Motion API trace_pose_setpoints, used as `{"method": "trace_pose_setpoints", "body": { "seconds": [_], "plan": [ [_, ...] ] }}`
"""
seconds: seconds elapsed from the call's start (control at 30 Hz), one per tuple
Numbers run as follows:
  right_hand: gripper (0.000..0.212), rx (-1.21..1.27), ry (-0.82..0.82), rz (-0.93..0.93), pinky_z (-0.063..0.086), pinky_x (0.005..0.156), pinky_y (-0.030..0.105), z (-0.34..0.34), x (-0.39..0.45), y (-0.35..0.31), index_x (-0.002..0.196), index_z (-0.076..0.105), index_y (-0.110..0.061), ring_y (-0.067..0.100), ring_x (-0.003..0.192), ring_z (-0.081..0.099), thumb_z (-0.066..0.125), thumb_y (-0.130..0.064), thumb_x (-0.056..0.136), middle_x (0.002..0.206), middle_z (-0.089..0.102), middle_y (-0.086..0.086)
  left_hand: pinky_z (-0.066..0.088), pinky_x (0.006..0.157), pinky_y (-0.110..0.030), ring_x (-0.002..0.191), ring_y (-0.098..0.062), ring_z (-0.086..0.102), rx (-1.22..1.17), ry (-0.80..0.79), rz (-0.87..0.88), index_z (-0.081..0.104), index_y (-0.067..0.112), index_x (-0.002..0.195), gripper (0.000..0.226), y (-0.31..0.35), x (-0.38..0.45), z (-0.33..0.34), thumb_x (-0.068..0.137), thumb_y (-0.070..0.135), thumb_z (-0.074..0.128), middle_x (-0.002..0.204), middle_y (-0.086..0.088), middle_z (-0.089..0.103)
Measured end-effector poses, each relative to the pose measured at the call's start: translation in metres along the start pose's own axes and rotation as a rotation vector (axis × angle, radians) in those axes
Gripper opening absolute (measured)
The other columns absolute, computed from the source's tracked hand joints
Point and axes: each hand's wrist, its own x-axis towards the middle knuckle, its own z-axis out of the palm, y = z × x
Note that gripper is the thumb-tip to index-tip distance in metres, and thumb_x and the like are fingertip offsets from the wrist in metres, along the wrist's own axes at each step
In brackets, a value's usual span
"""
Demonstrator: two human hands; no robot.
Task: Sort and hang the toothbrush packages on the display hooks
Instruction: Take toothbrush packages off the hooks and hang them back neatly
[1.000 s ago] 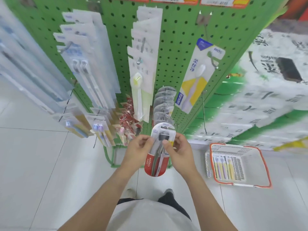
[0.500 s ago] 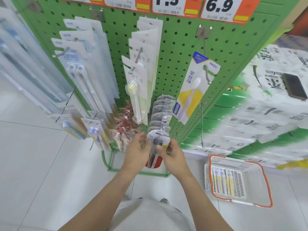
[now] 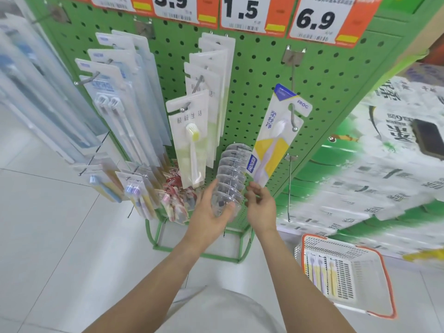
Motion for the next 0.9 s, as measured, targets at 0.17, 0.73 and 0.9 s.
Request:
{"method": "trace_pose_setpoints", "body": {
  "seconds": [0.17, 0.73, 0.9],
  "plan": [
    [0.013, 0.152, -0.015, 0.022, 0.060, 0.083, 0.034, 0.006, 0.018, -0.008, 0.108, 0.072, -0.015, 0.011, 0.082, 0.074, 0.064, -0.012, 0.098, 0.089, 0.076, -0.006, 0.027, 0.106, -0.013, 0.117, 0.025, 0.037, 0.013, 0.014, -0.007, 0.033, 0.035, 0.153, 0.074, -0.003, 0.002, 0.002, 0.090, 0.036, 0.072, 0.147, 0.013, 0.039],
    [0.011, 0.234, -0.145, 0.056, 0.057, 0.087, 0.032, 0.007, 0.037, 0.000, 0.105, 0.072, -0.009, 0.013, 0.079, 0.069, 0.068, -0.008, 0.095, 0.088, 0.073, -0.007, 0.037, 0.109, -0.030, 0.122, -0.013, 0.051, -0.064, 0.178, -0.056, 0.053, 0.022, 0.132, 0.032, -0.021, 0.014, -0.005, 0.104, 0.008, 0.046, 0.126, 0.007, 0.053],
    [0.009, 0.231, -0.164, 0.035, 0.055, 0.095, 0.035, 0.008, 0.037, 0.001, 0.102, 0.074, -0.015, 0.018, 0.096, 0.072, 0.070, -0.011, 0.094, 0.096, 0.076, -0.008, 0.035, 0.101, -0.026, 0.119, -0.016, 0.051, 0.039, 0.208, -0.076, 0.052, 0.013, 0.139, 0.038, -0.034, 0.027, 0.000, 0.103, 0.006, 0.042, 0.130, -0.004, 0.058]
  ]
}}
